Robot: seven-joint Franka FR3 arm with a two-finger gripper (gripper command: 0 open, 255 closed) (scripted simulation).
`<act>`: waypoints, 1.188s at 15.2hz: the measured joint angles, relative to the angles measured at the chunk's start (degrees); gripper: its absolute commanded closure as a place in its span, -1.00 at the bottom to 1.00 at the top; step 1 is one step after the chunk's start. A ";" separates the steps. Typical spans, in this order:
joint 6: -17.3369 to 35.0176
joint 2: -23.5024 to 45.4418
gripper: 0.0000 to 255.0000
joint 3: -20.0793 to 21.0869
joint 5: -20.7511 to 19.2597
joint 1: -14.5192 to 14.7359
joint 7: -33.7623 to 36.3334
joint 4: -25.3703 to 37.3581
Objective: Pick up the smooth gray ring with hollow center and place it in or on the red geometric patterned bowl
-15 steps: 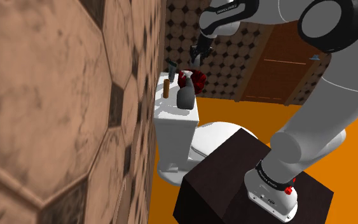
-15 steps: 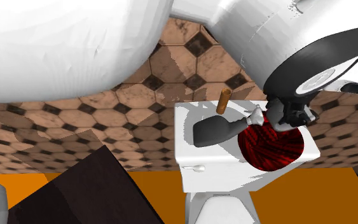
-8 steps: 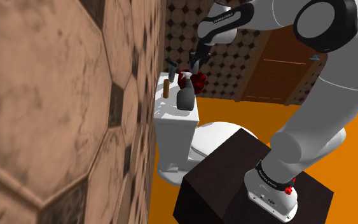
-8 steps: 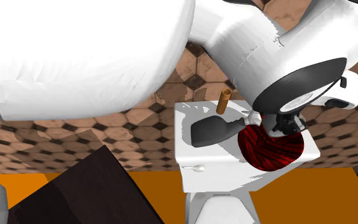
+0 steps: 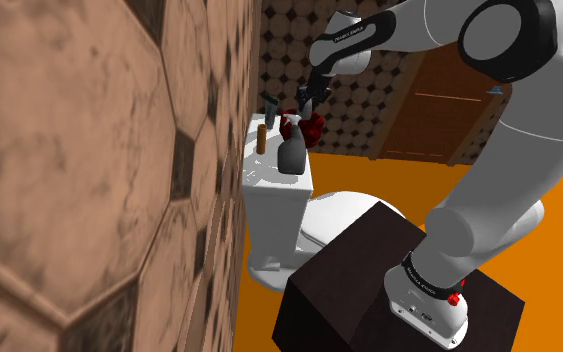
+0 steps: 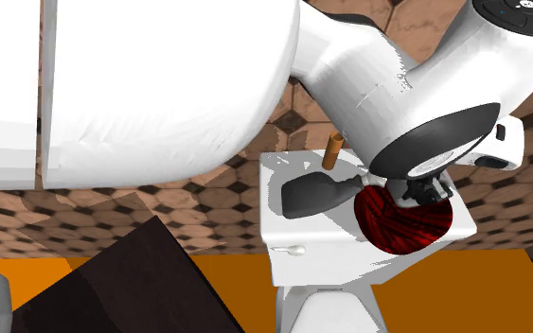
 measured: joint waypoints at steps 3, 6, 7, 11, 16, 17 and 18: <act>0.02 0.07 -1.00 0.00 -0.01 0.02 0.02 -0.04; 0.01 0.13 -1.00 0.02 -0.02 0.03 0.04 -0.09; 0.01 0.13 -1.00 0.02 -0.02 0.04 0.05 -0.09; -3.04 -2.30 -1.00 -0.07 0.16 -0.21 -0.17 0.54; -5.76 -4.56 -1.00 -0.12 0.28 -0.33 -0.21 0.99; -5.82 -4.58 -1.00 -0.12 0.28 -0.34 -0.21 1.02; -5.84 -4.59 -1.00 -0.12 0.28 -0.34 -0.21 1.03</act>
